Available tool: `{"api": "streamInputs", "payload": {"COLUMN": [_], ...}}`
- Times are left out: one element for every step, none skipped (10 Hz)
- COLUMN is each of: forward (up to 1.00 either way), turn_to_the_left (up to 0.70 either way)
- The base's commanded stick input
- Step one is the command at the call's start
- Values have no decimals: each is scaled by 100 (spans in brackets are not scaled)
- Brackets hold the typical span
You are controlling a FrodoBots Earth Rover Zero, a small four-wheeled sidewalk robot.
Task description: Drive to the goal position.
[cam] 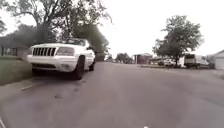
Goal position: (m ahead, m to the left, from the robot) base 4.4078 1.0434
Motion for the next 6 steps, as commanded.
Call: {"api": "streamInputs", "payload": {"forward": [70, 70, 70, 70, 70, 70], "turn_to_the_left": [-1, -1, -1, -1, -1, -1]}}
